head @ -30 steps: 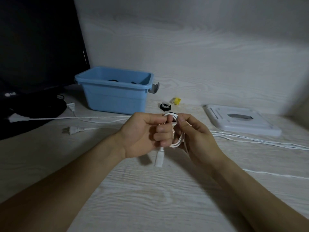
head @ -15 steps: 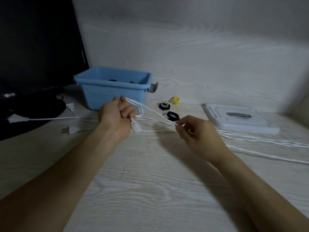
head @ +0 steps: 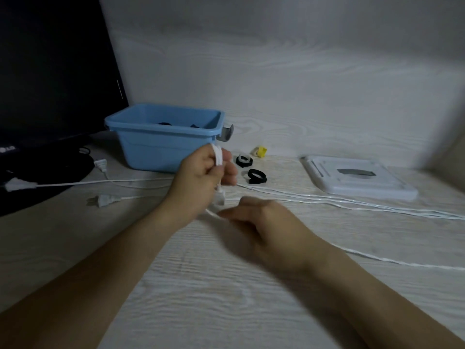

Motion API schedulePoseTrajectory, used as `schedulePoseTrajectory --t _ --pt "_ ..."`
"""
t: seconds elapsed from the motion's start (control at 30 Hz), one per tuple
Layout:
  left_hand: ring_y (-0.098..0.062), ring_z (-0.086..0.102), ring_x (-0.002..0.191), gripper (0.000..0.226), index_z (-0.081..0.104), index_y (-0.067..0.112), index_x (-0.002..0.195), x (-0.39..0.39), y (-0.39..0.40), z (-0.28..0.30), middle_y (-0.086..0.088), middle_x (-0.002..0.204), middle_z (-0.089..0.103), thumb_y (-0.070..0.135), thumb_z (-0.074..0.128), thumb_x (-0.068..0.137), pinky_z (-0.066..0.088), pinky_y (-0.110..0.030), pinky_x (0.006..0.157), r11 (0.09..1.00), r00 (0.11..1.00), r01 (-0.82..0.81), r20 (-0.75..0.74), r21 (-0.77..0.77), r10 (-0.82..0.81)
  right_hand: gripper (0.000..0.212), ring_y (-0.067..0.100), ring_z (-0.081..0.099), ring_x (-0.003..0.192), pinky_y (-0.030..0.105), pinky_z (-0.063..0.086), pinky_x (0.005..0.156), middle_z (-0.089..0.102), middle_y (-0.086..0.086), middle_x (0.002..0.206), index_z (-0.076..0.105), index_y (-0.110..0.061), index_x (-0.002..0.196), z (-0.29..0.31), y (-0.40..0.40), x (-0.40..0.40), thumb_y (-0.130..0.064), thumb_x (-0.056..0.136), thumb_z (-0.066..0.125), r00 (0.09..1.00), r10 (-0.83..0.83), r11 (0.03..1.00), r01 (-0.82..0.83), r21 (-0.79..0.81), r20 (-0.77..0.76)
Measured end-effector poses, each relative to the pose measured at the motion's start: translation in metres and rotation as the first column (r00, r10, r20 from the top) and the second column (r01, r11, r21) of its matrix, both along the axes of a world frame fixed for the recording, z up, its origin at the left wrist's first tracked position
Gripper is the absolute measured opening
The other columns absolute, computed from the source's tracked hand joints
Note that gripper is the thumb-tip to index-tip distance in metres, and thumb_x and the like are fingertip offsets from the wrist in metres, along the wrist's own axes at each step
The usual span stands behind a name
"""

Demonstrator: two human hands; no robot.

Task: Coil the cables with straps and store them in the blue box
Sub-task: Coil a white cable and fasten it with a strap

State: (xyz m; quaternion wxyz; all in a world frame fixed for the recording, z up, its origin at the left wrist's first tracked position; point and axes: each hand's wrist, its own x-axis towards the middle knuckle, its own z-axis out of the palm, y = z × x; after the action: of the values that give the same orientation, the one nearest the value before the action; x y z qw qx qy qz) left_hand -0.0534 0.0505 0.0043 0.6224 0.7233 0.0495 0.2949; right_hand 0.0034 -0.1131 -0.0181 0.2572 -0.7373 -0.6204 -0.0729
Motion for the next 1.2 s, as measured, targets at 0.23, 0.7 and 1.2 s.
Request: schedulePoseTrajectory --t 0.23,0.7,1.2 --pt "-0.011 0.036 0.042 0.029 0.064 -0.006 0.087 -0.012 -0.010 -0.003 -0.006 0.051 0.049 0.011 0.044 0.100 0.027 -0.021 0.042 0.917 0.892 0.383 -0.305 0.116 -0.334 0.036 0.008 0.054 0.052 0.018 0.041 0.051 0.063 -0.010 0.063 0.064 -0.020 0.076 0.024 -0.021 0.022 -0.053 0.071 0.078 0.950 -0.264 0.854 0.311 0.417 -0.168" --pt "-0.008 0.016 0.037 0.042 0.042 0.018 0.060 -0.008 0.024 0.014 0.008 0.046 0.021 0.023 0.031 0.100 0.015 -0.022 0.037 0.560 0.982 0.186 0.156 -0.807 -0.102 0.011 0.007 0.055 0.058 0.018 0.040 0.057 0.059 -0.013 0.061 0.069 -0.023 0.098 0.015 -0.024 0.036 -0.027 0.098 0.059 0.925 -0.322 0.903 0.364 0.229 -0.203" --pt "-0.011 0.053 0.057 0.019 0.063 0.011 0.108 0.000 0.006 0.007 -0.004 0.069 0.055 0.006 0.045 0.102 0.046 -0.020 0.057 0.962 0.990 -0.123 0.037 -0.245 0.136 0.062 -0.002 0.051 0.085 0.010 0.040 0.074 0.052 -0.007 0.094 0.066 -0.025 0.129 -0.003 -0.004 0.005 0.011 0.079 0.056 0.977 0.043 0.997 -0.056 -0.057 -0.207"
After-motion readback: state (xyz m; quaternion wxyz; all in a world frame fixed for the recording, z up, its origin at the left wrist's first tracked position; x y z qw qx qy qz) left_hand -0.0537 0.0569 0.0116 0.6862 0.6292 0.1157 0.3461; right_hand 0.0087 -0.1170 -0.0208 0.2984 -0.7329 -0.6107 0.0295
